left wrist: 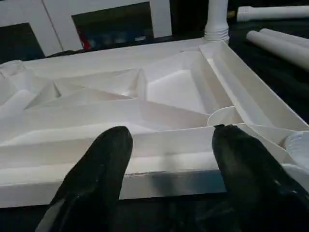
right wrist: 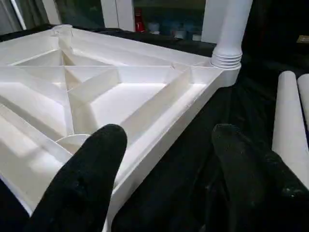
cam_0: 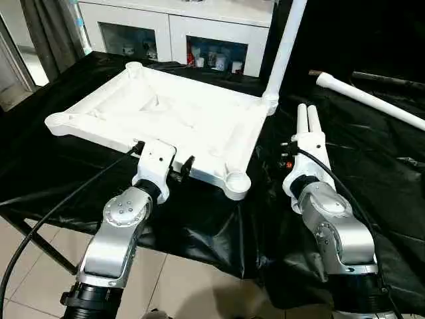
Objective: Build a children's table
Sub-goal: Rotate table base
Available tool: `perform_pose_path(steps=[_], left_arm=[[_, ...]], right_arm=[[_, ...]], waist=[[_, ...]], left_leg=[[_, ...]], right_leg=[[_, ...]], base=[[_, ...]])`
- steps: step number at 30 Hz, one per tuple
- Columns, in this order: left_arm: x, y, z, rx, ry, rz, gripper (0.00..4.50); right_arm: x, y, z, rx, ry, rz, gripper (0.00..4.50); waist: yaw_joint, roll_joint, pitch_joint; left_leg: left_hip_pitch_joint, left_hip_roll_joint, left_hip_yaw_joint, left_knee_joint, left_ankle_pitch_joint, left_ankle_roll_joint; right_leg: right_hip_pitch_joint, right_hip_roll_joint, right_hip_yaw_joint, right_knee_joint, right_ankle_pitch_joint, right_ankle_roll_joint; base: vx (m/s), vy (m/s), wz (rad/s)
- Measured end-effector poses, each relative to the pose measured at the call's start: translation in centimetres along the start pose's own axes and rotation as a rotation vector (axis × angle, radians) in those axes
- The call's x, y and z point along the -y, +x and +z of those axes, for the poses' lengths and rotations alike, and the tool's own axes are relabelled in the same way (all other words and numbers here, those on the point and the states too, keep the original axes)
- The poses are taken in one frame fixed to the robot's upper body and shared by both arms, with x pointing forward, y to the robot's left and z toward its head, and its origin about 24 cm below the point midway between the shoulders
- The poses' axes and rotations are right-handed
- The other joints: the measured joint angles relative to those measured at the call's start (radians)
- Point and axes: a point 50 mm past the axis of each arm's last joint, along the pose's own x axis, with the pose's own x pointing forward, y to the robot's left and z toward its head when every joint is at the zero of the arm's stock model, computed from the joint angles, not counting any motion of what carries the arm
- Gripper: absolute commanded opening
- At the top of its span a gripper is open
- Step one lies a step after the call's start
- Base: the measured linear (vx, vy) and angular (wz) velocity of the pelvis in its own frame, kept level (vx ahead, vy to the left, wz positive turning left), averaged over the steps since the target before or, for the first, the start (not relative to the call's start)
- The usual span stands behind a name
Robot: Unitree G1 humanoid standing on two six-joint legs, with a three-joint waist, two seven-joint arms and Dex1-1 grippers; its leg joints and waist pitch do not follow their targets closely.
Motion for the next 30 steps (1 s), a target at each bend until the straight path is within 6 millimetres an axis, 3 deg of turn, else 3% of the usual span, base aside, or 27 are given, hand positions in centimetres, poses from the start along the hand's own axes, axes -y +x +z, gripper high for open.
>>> perform_pose_path(steps=[14, 30], left_arm=[[-0.36, 0.08, 0.24, 0.006, -0.044, 0.002, 4.31], [-0.46, 0.63, 0.72, 0.014, -0.014, 0.015, 4.44]], right_arm=[[-0.07, 0.05, -0.04, -0.002, 0.006, 0.007, 4.48], [0.28, 0.83, 0.13, -0.027, -0.021, -0.040, 4.50]], waist=[[0.001, 0.000, 0.000], [-0.003, -0.001, 0.000]], left_leg=[[0.000, 0.000, 0.000, 0.000, 0.000, 0.000], [0.001, 0.000, 0.000, 0.000, 0.000, 0.000]], right_leg=[[0.000, 0.000, 0.000, 0.000, 0.000, 0.000], [0.000, 0.000, 0.000, 0.001, 0.000, 0.000]], base=[[0.000, 0.000, 0.00], [0.000, 0.000, 0.00]])
